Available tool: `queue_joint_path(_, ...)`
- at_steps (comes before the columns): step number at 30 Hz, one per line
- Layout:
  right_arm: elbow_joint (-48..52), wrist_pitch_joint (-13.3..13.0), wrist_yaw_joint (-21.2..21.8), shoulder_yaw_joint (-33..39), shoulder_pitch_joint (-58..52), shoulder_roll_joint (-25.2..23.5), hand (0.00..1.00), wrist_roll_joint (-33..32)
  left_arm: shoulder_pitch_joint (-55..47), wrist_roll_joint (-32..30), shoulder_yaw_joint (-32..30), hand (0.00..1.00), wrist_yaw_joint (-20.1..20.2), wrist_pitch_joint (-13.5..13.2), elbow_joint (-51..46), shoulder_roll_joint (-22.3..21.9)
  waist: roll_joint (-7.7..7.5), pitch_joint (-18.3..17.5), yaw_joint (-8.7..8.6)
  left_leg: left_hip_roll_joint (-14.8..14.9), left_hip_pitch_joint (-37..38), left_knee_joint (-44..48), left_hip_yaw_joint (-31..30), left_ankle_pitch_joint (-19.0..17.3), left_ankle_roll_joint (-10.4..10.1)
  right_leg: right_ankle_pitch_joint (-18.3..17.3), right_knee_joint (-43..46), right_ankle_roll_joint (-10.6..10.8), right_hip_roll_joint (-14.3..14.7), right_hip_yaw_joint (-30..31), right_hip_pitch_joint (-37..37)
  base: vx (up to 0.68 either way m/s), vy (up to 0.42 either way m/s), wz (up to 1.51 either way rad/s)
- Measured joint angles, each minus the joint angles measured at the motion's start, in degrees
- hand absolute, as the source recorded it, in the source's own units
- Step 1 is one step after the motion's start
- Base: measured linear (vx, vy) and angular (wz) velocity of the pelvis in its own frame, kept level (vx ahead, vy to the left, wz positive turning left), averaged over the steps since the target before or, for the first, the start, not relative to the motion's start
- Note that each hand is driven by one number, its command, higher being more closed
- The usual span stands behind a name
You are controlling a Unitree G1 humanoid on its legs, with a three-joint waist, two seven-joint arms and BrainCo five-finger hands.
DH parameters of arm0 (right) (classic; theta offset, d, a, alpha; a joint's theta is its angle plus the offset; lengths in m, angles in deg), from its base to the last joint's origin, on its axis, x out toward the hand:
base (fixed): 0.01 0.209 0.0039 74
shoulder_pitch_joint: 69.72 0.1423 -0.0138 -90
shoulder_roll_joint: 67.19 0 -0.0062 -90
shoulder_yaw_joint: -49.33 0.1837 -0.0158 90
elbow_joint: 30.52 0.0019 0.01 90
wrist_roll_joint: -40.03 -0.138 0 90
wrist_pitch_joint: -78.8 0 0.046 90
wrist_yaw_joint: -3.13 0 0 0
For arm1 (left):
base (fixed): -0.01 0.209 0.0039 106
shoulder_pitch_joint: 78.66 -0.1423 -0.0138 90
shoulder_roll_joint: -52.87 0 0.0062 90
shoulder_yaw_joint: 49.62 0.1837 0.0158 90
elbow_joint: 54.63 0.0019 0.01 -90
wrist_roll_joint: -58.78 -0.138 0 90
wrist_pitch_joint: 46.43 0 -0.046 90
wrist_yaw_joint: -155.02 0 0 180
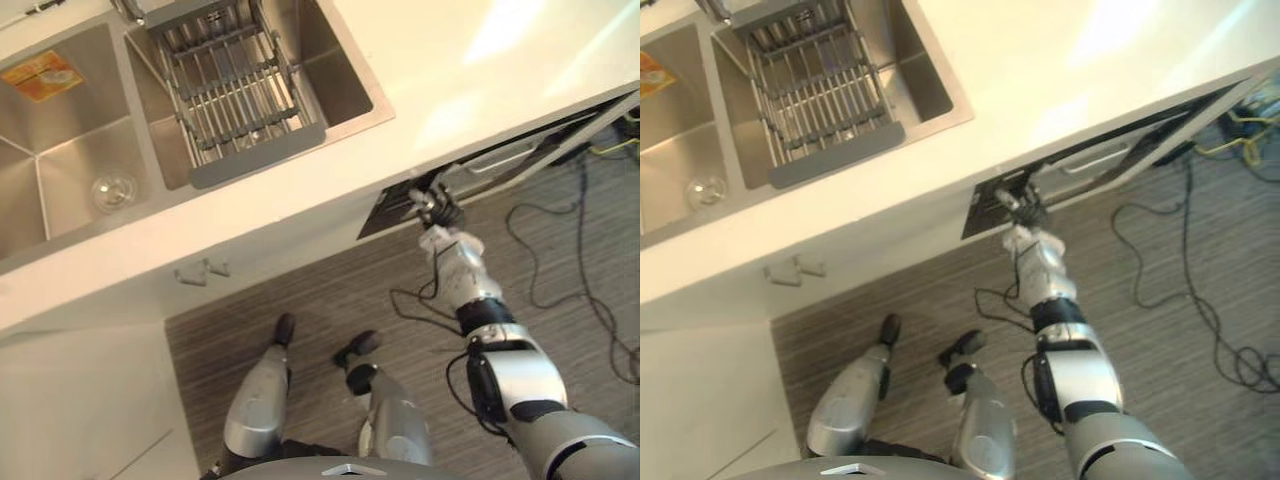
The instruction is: Walk over to the sink, pick up the cup, carry it to the dishwasher, place the cup inside the dishwasher, then close the dishwasher door
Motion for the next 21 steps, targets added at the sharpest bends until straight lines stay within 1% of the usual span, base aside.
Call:
queue_joint_path(1,1.3,0.0,-0.6,-0.9,-2.0,-1.0,0.00,0.5,0.0,0.0,0.0,0.00,0.0,-0.4,1.2,0.0,-0.32,-1.3,0.13,0.3,0.3,0.0,0.8,-0.1,0.0,0.5,-1.3,0.2,0.7,0.4,0.4,0.05,0.009,-0.27)
queue_joint_path(3,4.6,0.1,-2.7,-2.0,-4.8,-2.7,0.00,5.1,0.0,0.0,-0.3,0.00,0.0,-0.8,2.5,0.0,-0.71,-3.3,-0.03,0.7,0.4,0.0,1.6,-0.6,0.1,0.9,-3.6,0.6,1.9,1.1,1.1,0.04,0.027,-0.27)
queue_joint_path(4,5.8,0.5,-5.3,-3.0,-6.1,-3.5,0.00,9.9,0.0,0.0,-0.6,0.00,0.0,-1.0,3.0,0.0,-0.98,-4.5,-0.08,0.9,0.7,0.0,2.3,-1.1,0.2,1.6,-5.3,1.1,2.7,1.6,1.8,0.04,0.035,-0.25)
queue_joint_path(6,6.8,1.3,-9.1,-4.0,-8.7,-4.5,0.00,15.6,-0.1,-0.1,-1.9,0.00,0.0,-2.2,3.3,0.0,-1.58,-6.2,-0.35,0.9,2.1,-0.1,2.8,-1.9,0.1,2.7,-8.0,1.4,3.6,1.9,3.8,0.09,0.060,-0.17)
queue_joint_path(8,9.3,2.3,-12.4,-5.1,-12.7,-5.2,0.00,19.2,-0.1,0.0,-3.3,0.00,0.0,-3.6,3.5,-0.1,-2.69,-8.2,-0.46,1.0,3.5,-0.5,3.7,-2.6,0.3,3.5,-9.7,1.4,4.2,3.0,5.1,0.11,0.060,-0.16)
queue_joint_path(9,10.0,2.5,-13.0,-5.2,-13.9,-5.6,0.00,20.4,-0.1,0.0,-3.5,0.00,0.0,-4.1,3.8,-0.1,-3.10,-8.8,-0.60,1.0,3.9,-0.7,4.0,-2.7,0.3,3.9,-10.2,1.4,4.3,3.4,5.4,0.13,0.059,-0.17)
queue_joint_path(10,11.7,2.6,-14.1,-5.7,-16.8,-6.3,0.00,22.3,-0.1,0.0,-3.8,0.00,0.0,-4.9,4.0,-0.1,-3.91,-10.2,-1.29,0.9,4.7,-1.5,4.3,-2.8,0.4,4.7,-11.5,1.5,4.6,3.6,6.1,0.12,0.059,-0.14)
queue_joint_path(11,13.1,2.8,-14.5,-6.0,-19.2,-6.9,0.00,23.6,-0.1,0.0,-3.9,0.00,-0.2,-5.7,4.1,-0.2,-4.62,-11.5,-1.60,0.8,5.0,-2.0,4.9,-2.9,0.4,5.3,-12.1,1.6,4.8,4.1,6.2,0.17,0.072,-0.23)
queue_joint_path(12,13.9,2.8,-15.1,-6.2,-22.2,-7.6,0.00,25.1,-0.3,-0.2,-4.0,0.00,-0.6,-7.5,4.4,0.0,-5.29,-12.6,-1.92,0.8,5.9,-2.2,5.6,-3.2,0.2,6.0,-13.0,1.7,5.0,5.0,6.8,0.15,0.062,-0.25)
queue_joint_path(13,14.3,2.9,-15.3,-6.1,-24.4,-8.0,0.00,26.6,-0.6,-0.1,-4.1,0.00,-0.7,-9.0,4.5,-0.1,-5.47,-12.9,-2.43,0.7,6.5,-2.1,6.0,-3.7,0.3,6.4,-13.6,1.7,5.2,5.3,7.7,0.15,0.060,-0.28)
queue_joint_path(14,14.5,3.1,-15.4,-6.1,-26.9,-8.1,0.00,27.2,-1.0,-0.1,-4.1,0.00,-0.8,-9.6,4.5,-0.1,-5.52,-13.8,-2.71,0.6,7.1,-2.2,6.7,-4.1,0.5,6.6,-14.0,1.7,5.2,5.8,8.1,0.14,0.068,-0.27)
queue_joint_path(15,14.4,3.8,-15.3,-6.1,-29.8,-8.3,0.00,28.5,-1.5,0.5,-4.2,0.00,-1.0,-9.6,4.7,-0.2,-5.44,-15.1,-3.16,0.5,7.5,-2.1,7.2,-4.6,0.7,6.8,-14.4,1.9,5.2,6.5,8.3,0.14,0.073,-0.25)
queue_joint_path(16,14.3,3.8,-15.3,-6.1,-31.2,-8.5,0.00,29.3,-1.5,1.0,-4.3,0.00,-1.1,-9.5,5.1,-0.3,-5.37,-15.5,-3.56,0.5,7.7,-2.1,7.4,-4.8,0.9,6.8,-14.5,1.9,5.2,6.6,8.5,0.16,0.082,-0.18)
queue_joint_path(18,11.3,4.8,-15.0,-6.1,-34.9,-9.3,0.00,31.5,-1.6,5.0,-4.5,0.00,-1.2,-6.7,5.7,-0.3,-5.24,-15.9,-4.72,0.3,9.4,-2.2,7.9,-5.7,0.9,6.8,-14.4,2.0,5.1,7.0,9.9,0.16,0.081,-0.08)
queue_joint_path(21,6.2,5.5,-14.1,-5.5,-37.6,-9.6,0.00,31.5,-1.5,9.6,-4.6,0.00,-1.0,-6.2,6.6,-0.3,-5.31,-17.2,-5.21,0.1,10.2,-2.3,8.3,-6.2,1.1,6.9,-14.5,2.5,4.8,7.1,10.4,0.15,0.091,-0.05)
